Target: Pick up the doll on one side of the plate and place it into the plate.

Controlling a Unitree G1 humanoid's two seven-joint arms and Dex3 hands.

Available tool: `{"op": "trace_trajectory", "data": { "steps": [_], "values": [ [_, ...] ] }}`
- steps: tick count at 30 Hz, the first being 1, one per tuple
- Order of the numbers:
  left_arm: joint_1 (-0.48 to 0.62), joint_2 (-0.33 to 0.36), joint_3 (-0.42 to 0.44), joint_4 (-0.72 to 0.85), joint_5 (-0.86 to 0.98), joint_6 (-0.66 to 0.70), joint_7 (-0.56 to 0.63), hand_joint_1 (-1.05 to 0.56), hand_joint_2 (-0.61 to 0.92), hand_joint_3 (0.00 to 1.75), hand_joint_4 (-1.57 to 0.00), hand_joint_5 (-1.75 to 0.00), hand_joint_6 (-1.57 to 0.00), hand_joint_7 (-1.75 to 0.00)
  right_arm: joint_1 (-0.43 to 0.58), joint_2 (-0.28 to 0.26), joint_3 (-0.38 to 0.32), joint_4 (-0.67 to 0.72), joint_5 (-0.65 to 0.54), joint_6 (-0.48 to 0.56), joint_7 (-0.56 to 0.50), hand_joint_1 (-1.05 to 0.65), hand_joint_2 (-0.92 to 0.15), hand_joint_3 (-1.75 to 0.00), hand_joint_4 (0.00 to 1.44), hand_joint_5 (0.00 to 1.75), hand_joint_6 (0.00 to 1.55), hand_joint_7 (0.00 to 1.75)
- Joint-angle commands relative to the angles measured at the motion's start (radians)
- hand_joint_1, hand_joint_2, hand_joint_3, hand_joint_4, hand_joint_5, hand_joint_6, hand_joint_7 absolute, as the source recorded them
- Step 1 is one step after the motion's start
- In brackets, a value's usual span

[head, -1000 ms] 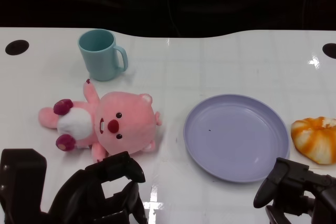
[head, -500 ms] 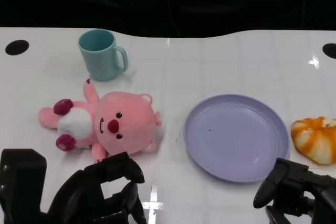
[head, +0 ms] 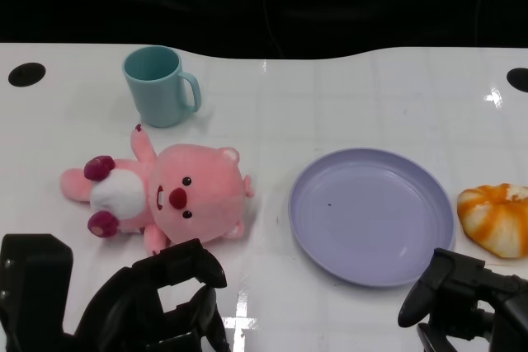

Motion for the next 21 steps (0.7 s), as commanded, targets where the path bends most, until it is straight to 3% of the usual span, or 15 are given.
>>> {"op": "trace_trajectory", "data": {
  "steps": [1, 6, 12, 17, 21],
  "values": [
    [-0.004, 0.012, 0.009, 0.001, 0.007, -0.009, -0.005, -0.22, 0.48, 1.19, -0.78, -1.74, -0.71, -1.54, 0.002, -0.011, -0.006, -0.007, 0.004, 0.006, -0.003, -0.17, -0.55, -1.15, 0.64, 1.75, 0.51, 1.5],
    [-0.005, -0.002, 0.02, 0.002, 0.006, -0.026, 0.001, -0.18, 0.44, 1.3, -0.79, -1.59, -0.77, -1.28, -0.003, -0.009, -0.002, 0.002, 0.002, -0.007, -0.002, -0.17, -0.55, -1.15, 0.64, 1.75, 0.51, 1.5],
    [-0.015, -0.01, 0.042, -0.001, 0.001, -0.052, -0.003, -0.26, 0.41, 1.29, -0.73, -1.51, -0.74, -1.07, -0.01, -0.006, 0.005, 0.007, 0.001, -0.01, -0.002, -0.17, -0.55, -1.16, 0.64, 1.75, 0.52, 1.51],
    [-0.022, -0.01, 0.062, -0.022, -0.005, -0.063, 0.001, -0.3, 0.48, 1.08, -0.71, -1.44, -0.74, -0.94, -0.009, -0.003, 0.009, 0.003, 0.005, -0.002, -0.005, -0.16, -0.55, -1.16, 0.64, 1.75, 0.51, 1.51],
    [-0.02, -0.004, 0.069, -0.068, 0.019, -0.097, 0.011, -0.3, 0.73, 0.62, -0.62, -1.25, -0.65, -0.75, -0.007, -0.003, 0.012, -0.005, -0.001, 0.003, -0.01, -0.17, -0.55, -1.16, 0.64, 1.75, 0.51, 1.51]
  ]
}}
